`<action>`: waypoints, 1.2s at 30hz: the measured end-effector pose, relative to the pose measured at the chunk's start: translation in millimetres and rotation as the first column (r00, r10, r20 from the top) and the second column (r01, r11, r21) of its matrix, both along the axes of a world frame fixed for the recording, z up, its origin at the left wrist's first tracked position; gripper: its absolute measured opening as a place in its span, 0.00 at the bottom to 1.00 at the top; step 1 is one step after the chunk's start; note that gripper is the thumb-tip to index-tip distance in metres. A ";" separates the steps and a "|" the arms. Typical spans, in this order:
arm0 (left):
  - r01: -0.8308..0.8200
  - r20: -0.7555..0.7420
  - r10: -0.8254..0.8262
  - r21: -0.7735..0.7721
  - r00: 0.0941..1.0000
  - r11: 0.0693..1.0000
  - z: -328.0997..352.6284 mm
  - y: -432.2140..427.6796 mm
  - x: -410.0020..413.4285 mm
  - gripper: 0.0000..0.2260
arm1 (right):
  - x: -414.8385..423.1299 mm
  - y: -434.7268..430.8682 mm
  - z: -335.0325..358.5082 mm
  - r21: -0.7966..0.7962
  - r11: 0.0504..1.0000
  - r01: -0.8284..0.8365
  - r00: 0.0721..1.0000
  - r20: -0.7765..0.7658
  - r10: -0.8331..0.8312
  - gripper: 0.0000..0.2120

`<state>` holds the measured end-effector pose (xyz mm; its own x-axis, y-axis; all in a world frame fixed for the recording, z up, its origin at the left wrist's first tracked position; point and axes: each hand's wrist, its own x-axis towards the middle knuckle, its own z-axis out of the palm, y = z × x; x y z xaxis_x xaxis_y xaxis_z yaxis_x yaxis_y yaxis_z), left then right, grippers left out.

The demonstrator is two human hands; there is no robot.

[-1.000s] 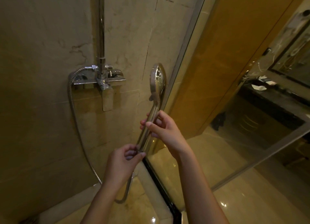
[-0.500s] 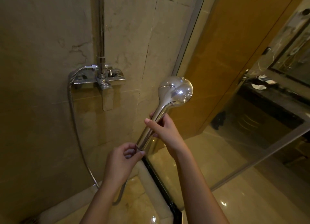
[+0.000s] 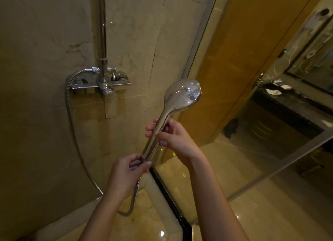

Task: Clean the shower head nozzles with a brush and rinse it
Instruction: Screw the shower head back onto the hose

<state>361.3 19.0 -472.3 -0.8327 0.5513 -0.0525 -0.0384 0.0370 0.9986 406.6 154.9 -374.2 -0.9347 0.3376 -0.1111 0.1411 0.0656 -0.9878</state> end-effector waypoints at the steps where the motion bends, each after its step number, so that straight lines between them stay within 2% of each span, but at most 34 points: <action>1: 0.009 0.008 -0.009 -0.005 1.000 1.000 0.0 -0.3 -0.7 0.08 | 0.0 0.0 -0.6 0.003 1.000 -0.002 1.000 0.006 0.002 0.15; 4: 0.057 -0.034 -0.060 -0.077 0.998 0.995 -0.6 -1.2 -1.6 0.05 | -1.7 -0.6 -2.4 -0.009 1.000 -0.009 1.000 0.015 0.010 0.15; 7: 0.102 -0.078 -0.117 -0.170 0.990 0.980 -6.4 -3.8 -4.4 0.08 | -3.8 -1.1 -5.3 -0.029 0.999 -0.013 1.000 -0.006 0.013 0.16; 13: 0.147 -0.057 -0.156 -0.138 0.986 0.979 -4.9 -3.0 -11.3 0.07 | -7.5 1.8 -6.5 -0.073 0.997 0.013 0.999 -0.041 -0.016 0.13; 17: 0.267 0.035 -0.266 -0.034 0.963 0.963 -3.5 -5.0 -18.9 0.05 | -9.9 6.7 -7.6 -0.105 0.994 0.018 0.999 -0.030 -0.021 0.12; 20: 0.335 0.041 -0.335 -0.002 0.941 0.942 -2.6 -10.3 -23.4 0.04 | -9.9 8.6 -8.2 -0.085 0.996 0.004 1.000 -0.014 -0.005 0.13; 22: 0.323 0.035 -0.323 0.005 0.946 0.946 -5.9 -12.1 -24.6 0.15 | -11.3 8.8 -8.0 -0.058 0.998 0.011 1.000 -0.015 -0.012 0.13; 23: 0.309 0.031 -0.309 0.002 0.951 0.951 -7.4 -12.2 -24.5 0.16 | -12.1 8.4 -7.9 -0.042 0.999 0.019 1.000 -0.023 -0.020 0.14; 25: 0.256 0.018 -0.256 0.016 0.966 0.967 -5.0 -9.2 -22.7 0.05 | -12.5 6.8 -6.1 -0.021 0.999 0.033 0.998 -0.047 -0.034 0.15; 26: 0.234 0.016 -0.234 0.031 0.972 0.972 -5.3 -7.8 -23.0 0.04 | -12.6 6.3 -5.7 -0.012 0.999 0.043 0.997 -0.058 -0.043 0.15; 28: 0.200 0.011 -0.200 0.031 0.980 0.979 -8.1 -6.5 -23.0 0.09 | -12.9 6.4 -6.6 0.037 0.997 0.065 0.996 -0.069 -0.062 0.16; 32: 0.158 0.005 -0.158 0.025 0.987 0.987 -8.2 -4.1 -19.0 0.07 | -17.2 6.5 -7.1 0.145 0.984 0.107 0.992 -0.085 -0.095 0.17; 36: 0.130 -0.012 -0.130 0.041 0.991 0.991 -8.1 -3.5 -17.9 0.09 | -23.2 4.5 -6.3 0.277 0.953 0.120 0.993 -0.044 -0.112 0.17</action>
